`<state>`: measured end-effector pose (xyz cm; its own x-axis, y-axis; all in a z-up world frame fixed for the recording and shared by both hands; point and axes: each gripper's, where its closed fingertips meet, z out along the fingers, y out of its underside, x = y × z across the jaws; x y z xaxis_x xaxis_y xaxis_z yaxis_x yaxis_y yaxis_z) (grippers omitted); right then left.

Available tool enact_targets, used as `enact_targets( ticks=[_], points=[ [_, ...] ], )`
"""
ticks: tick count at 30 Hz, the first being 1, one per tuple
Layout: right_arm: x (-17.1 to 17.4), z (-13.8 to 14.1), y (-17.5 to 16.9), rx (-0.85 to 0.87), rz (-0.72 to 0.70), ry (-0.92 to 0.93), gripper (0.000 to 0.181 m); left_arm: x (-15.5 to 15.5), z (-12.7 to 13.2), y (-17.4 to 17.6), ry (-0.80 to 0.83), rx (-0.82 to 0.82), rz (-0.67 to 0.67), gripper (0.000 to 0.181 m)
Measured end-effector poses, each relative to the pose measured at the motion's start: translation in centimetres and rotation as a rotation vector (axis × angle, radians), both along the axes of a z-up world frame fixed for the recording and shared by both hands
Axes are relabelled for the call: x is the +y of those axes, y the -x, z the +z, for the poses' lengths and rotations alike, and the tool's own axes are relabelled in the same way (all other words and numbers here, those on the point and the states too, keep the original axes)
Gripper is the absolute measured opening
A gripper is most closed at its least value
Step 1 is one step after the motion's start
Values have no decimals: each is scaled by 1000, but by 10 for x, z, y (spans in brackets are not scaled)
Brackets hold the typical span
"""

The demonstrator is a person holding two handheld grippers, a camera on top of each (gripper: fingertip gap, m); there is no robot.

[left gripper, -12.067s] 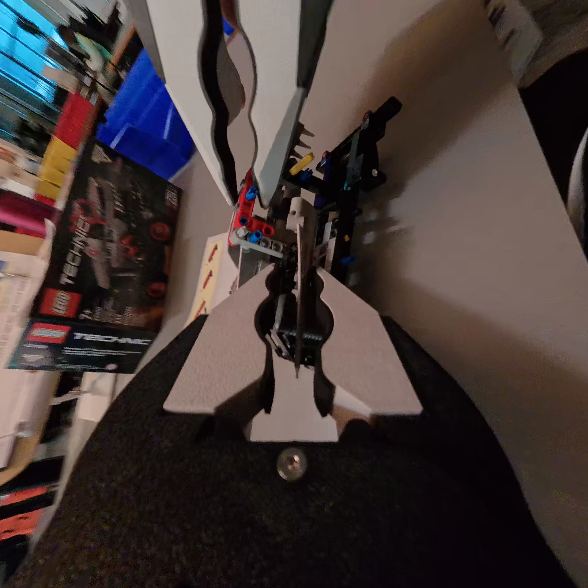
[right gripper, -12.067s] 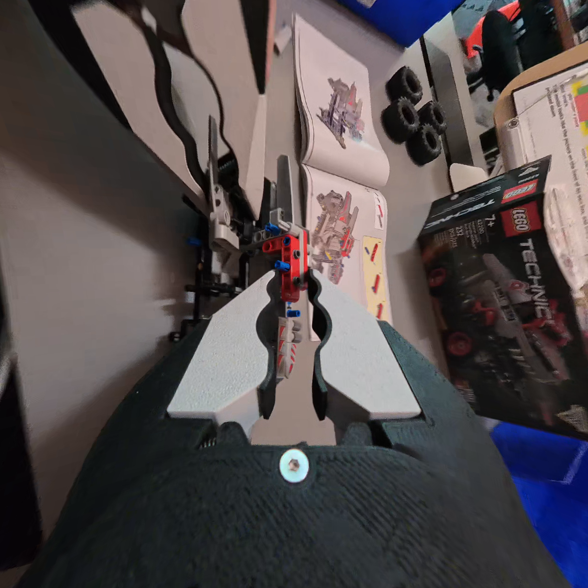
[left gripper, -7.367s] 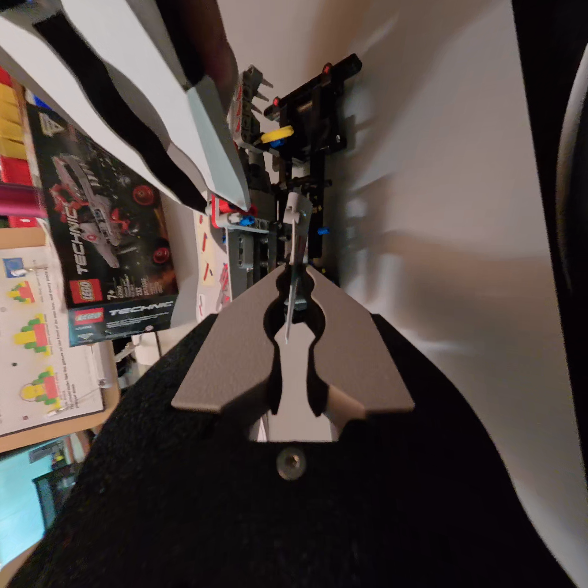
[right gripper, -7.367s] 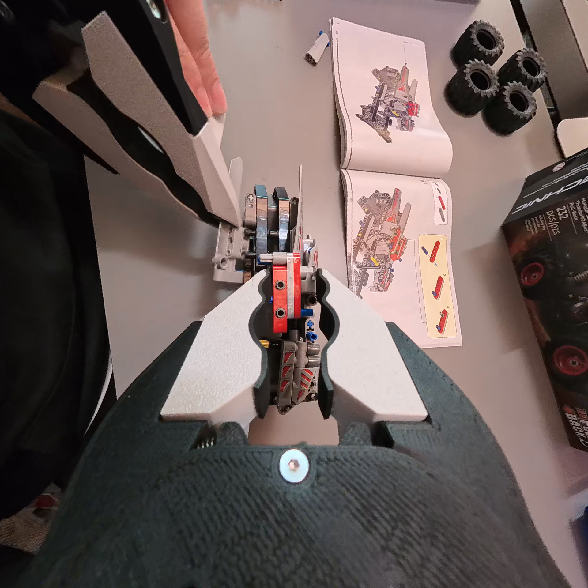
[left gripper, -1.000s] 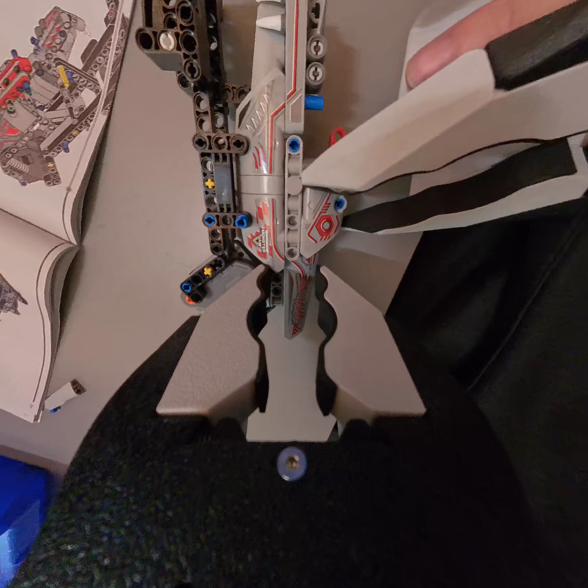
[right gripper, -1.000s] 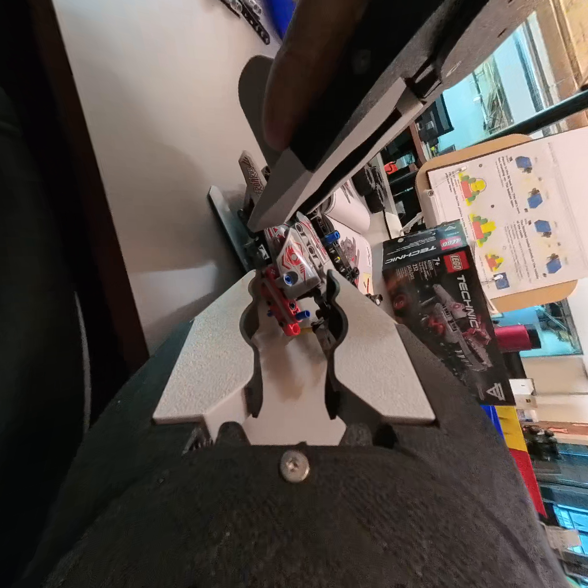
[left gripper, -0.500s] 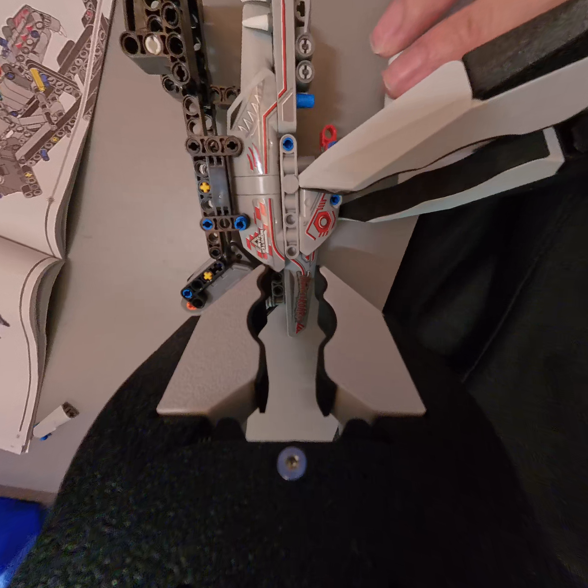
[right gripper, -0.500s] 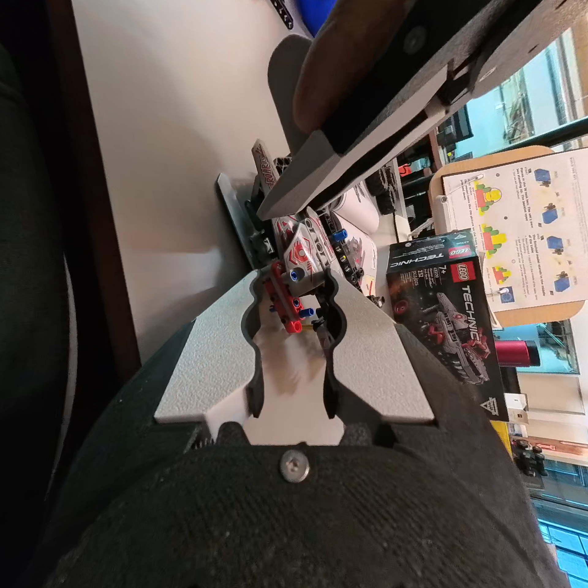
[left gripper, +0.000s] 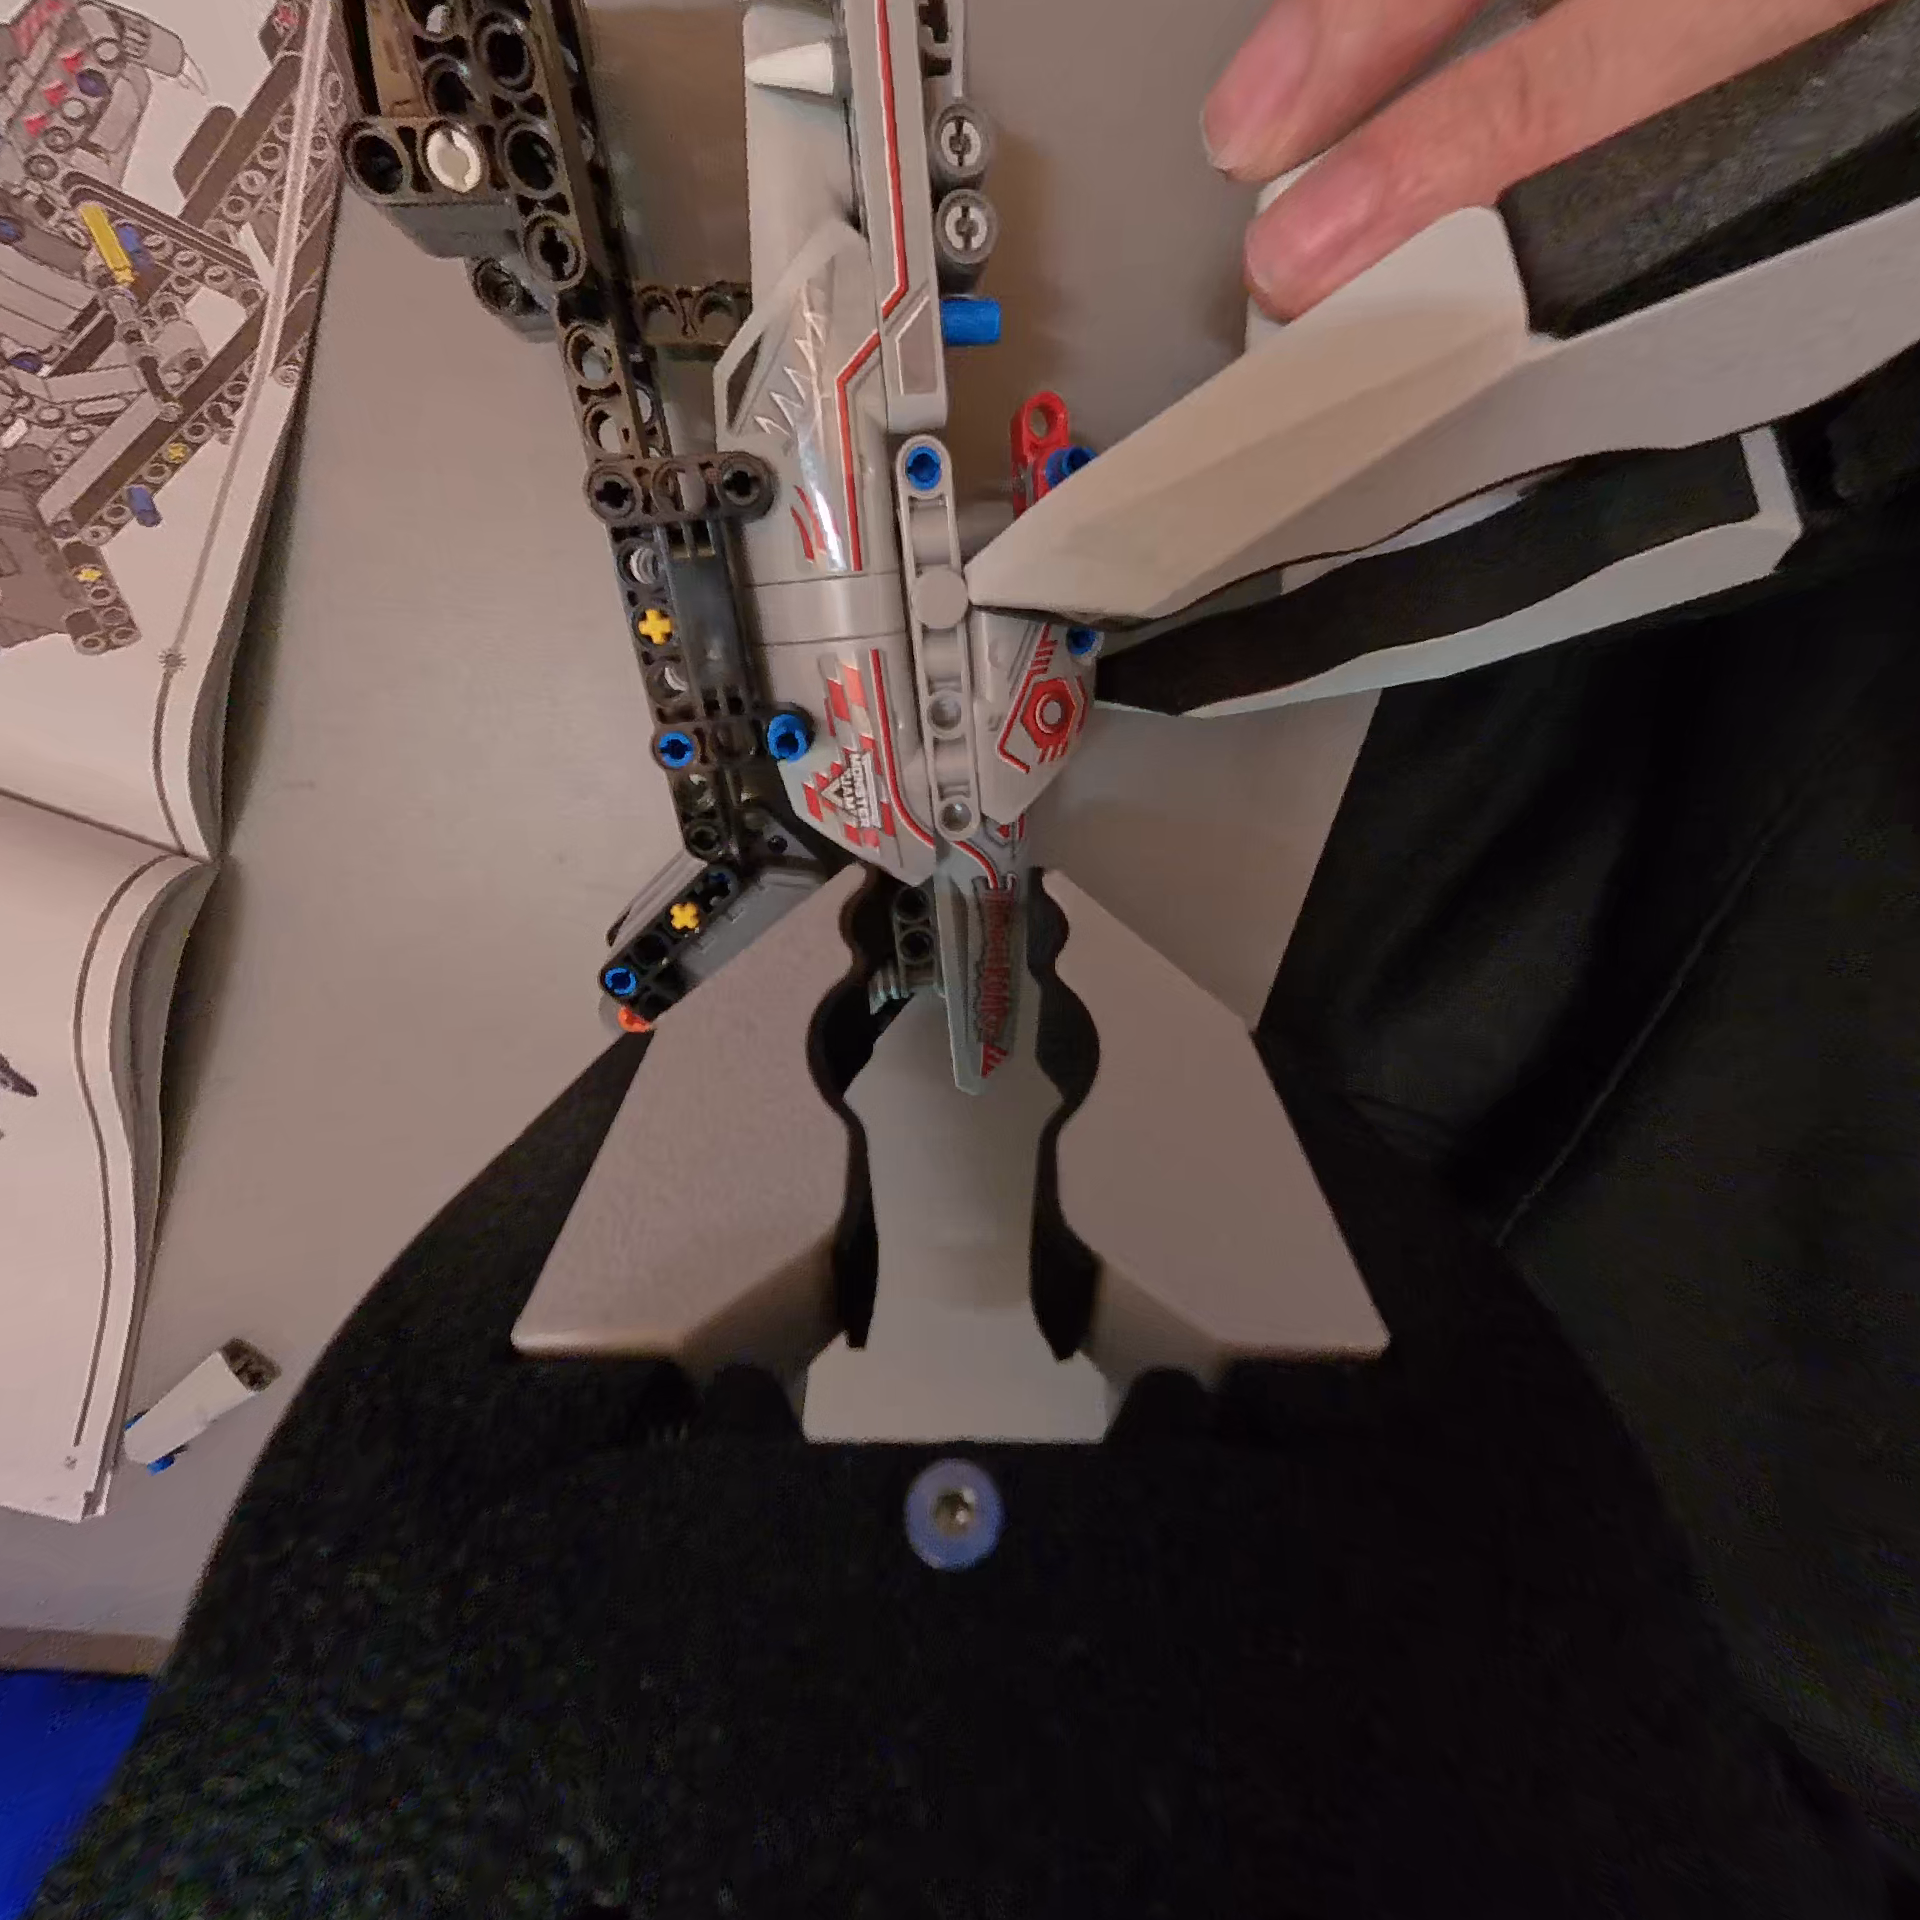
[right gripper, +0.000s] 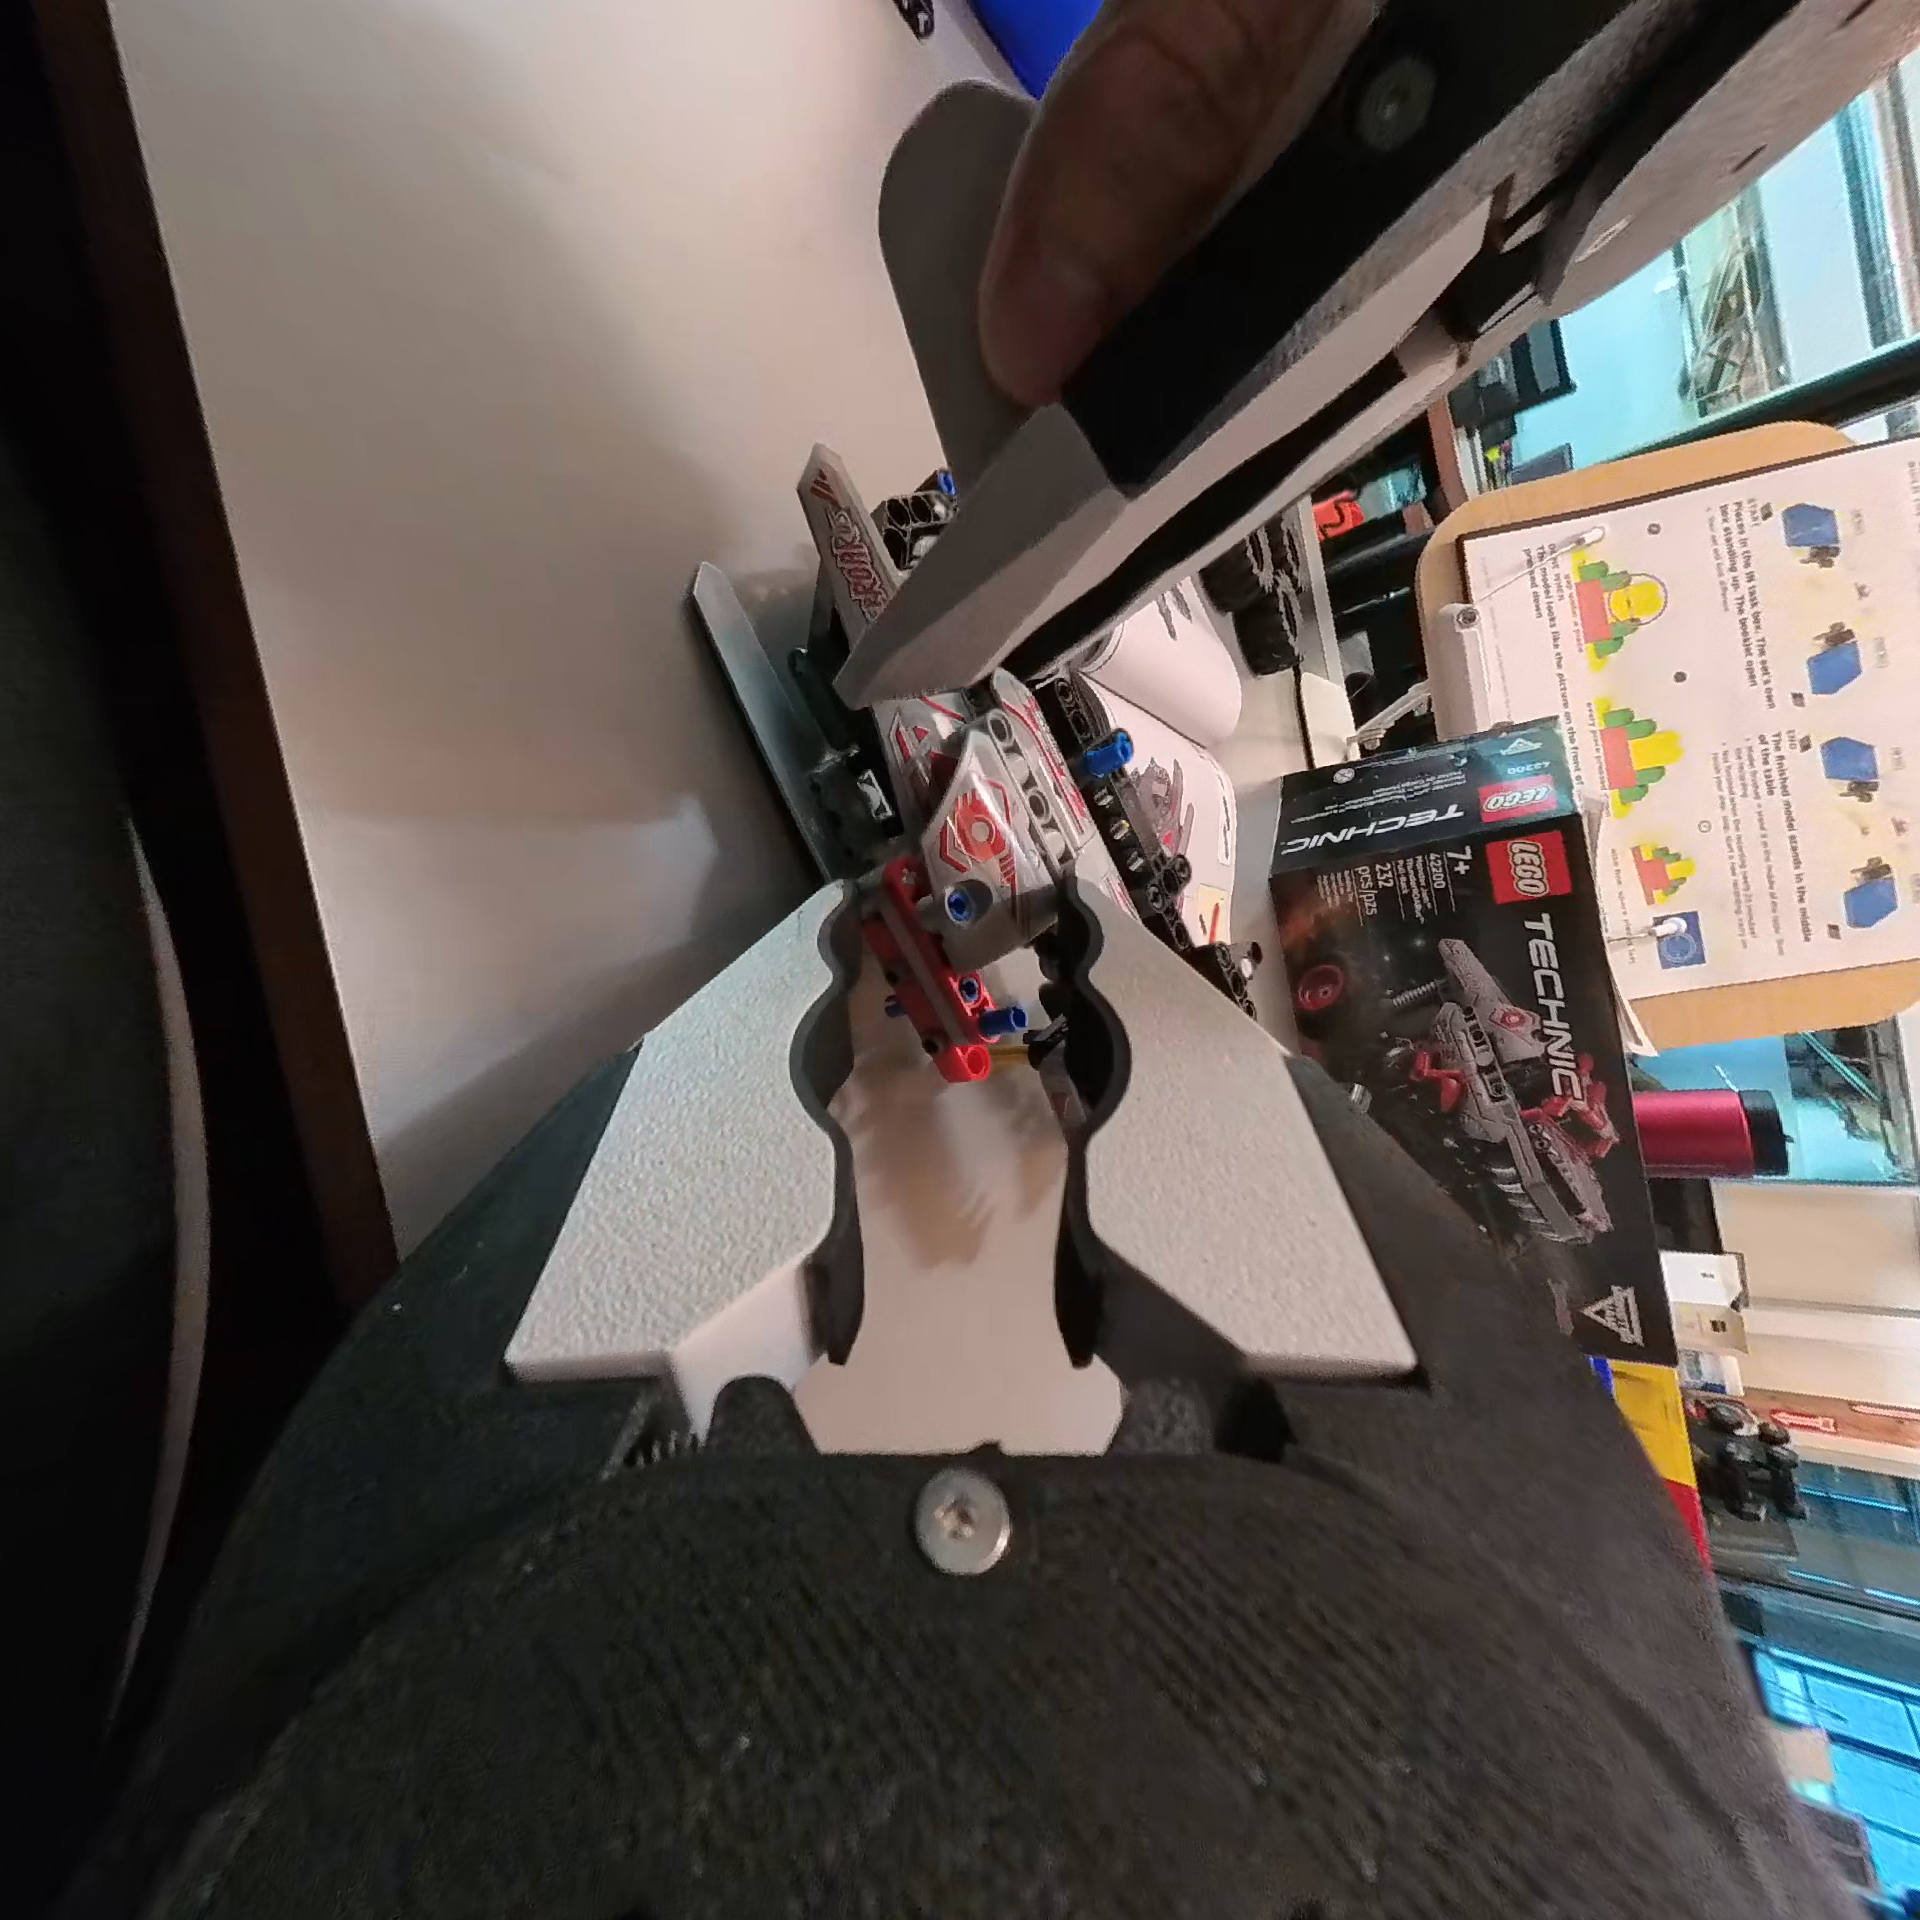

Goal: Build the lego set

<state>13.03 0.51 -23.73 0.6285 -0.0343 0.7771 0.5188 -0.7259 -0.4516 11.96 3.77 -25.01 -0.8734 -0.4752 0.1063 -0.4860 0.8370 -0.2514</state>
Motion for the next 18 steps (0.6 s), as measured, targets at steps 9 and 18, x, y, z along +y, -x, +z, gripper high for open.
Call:
enact_targets(
  ticks=[9,18],
  points=[
    [9,19,1,256,102,-14,14,0,-1,1,36,-83,4,24],
    [-6,18,-10,180,36,119,17,-3,-1,-3,47,-49,69,24]
  ],
)
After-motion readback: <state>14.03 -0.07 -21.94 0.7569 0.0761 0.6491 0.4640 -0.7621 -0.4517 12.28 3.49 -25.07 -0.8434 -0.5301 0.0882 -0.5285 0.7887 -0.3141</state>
